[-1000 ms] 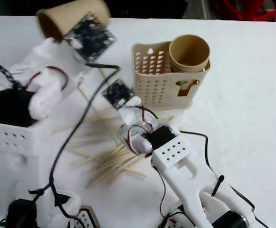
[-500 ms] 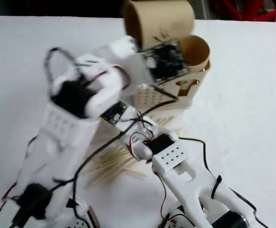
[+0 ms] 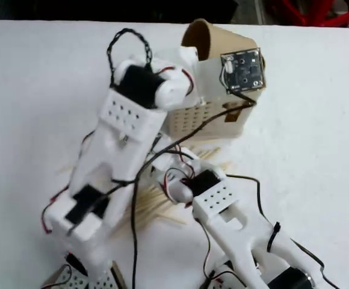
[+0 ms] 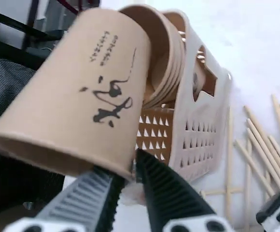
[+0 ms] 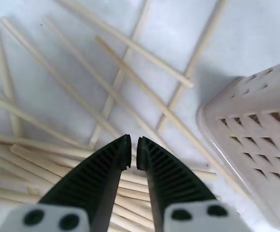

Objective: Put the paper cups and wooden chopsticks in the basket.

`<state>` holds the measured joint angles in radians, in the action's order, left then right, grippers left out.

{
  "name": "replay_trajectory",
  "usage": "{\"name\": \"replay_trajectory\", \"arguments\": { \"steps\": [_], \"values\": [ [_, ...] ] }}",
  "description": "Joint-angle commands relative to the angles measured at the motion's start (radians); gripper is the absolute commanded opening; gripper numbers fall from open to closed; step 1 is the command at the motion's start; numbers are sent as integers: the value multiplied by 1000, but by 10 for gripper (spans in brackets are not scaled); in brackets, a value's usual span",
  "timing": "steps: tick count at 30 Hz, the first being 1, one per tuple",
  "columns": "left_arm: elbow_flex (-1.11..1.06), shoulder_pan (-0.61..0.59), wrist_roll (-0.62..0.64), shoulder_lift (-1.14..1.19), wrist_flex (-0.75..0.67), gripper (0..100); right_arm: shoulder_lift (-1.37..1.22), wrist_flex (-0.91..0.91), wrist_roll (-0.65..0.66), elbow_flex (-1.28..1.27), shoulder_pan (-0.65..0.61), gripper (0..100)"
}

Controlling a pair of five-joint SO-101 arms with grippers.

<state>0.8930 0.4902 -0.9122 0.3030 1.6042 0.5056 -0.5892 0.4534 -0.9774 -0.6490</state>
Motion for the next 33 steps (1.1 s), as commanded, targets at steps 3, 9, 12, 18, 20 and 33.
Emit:
{"name": "replay_trajectory", "arguments": {
  "steps": [3, 9, 12, 18, 20, 33],
  "values": [
    [316, 18, -15, 120, 133, 102, 5, 15, 8, 8, 5, 41],
    [443, 13, 12, 156, 164, 142, 5, 15, 8, 8, 5, 41],
    [488, 16, 91, 156, 153, 162, 5, 15, 8, 8, 5, 41],
    [577, 10, 184, 156, 87, 158, 5, 15, 8, 8, 4, 41],
    [638, 8, 216, 156, 95, 158, 5, 15, 8, 8, 4, 41],
    [763, -150, 262, -36, 176, 68, 12, 15, 8, 8, 4, 40]
  ]
}}
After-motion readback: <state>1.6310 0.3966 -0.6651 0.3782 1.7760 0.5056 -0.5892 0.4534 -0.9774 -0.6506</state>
